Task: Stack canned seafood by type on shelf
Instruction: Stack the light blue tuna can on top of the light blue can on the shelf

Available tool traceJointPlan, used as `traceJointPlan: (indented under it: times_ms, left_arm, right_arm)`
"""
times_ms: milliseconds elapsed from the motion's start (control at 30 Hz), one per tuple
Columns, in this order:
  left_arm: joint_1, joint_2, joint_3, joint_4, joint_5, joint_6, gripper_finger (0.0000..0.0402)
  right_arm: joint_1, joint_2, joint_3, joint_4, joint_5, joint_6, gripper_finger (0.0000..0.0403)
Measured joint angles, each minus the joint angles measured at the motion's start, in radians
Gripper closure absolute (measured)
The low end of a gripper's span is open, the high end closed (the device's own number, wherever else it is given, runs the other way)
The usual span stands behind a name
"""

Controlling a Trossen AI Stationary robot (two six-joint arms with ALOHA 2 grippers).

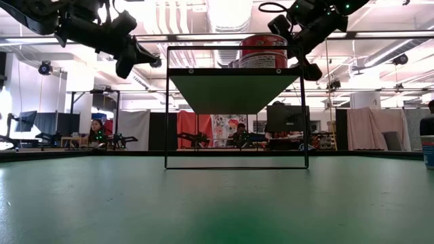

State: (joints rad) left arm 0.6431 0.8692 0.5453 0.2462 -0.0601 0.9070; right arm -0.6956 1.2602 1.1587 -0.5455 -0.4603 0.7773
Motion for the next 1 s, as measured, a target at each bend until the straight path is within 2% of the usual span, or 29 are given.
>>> traceJointPlan:
  times_ms: [300,633,733,1000]
  left_arm:
    - [0.000,0.000,0.000,0.000,0.000,-0.004,0.0401]
    - [0.000,0.000,0.000,0.000,0.000,-0.006,0.0401]
    - [0.000,0.000,0.000,0.000,0.000,-0.011,0.0401]
    - [0.000,0.000,0.000,-0.001,0.000,-0.011,0.0401]
  right_arm:
    - [0.022,0.005,0.000,-0.011,0.002,-0.095,0.0179]
    - [0.043,0.005,0.000,-0.028,0.034,-0.067,0.0185]
    - [0.043,0.005,0.000,-0.026,0.041,-0.055,0.0204]
    - [0.043,0.005,-0.001,-0.017,0.046,-0.055,0.0286]
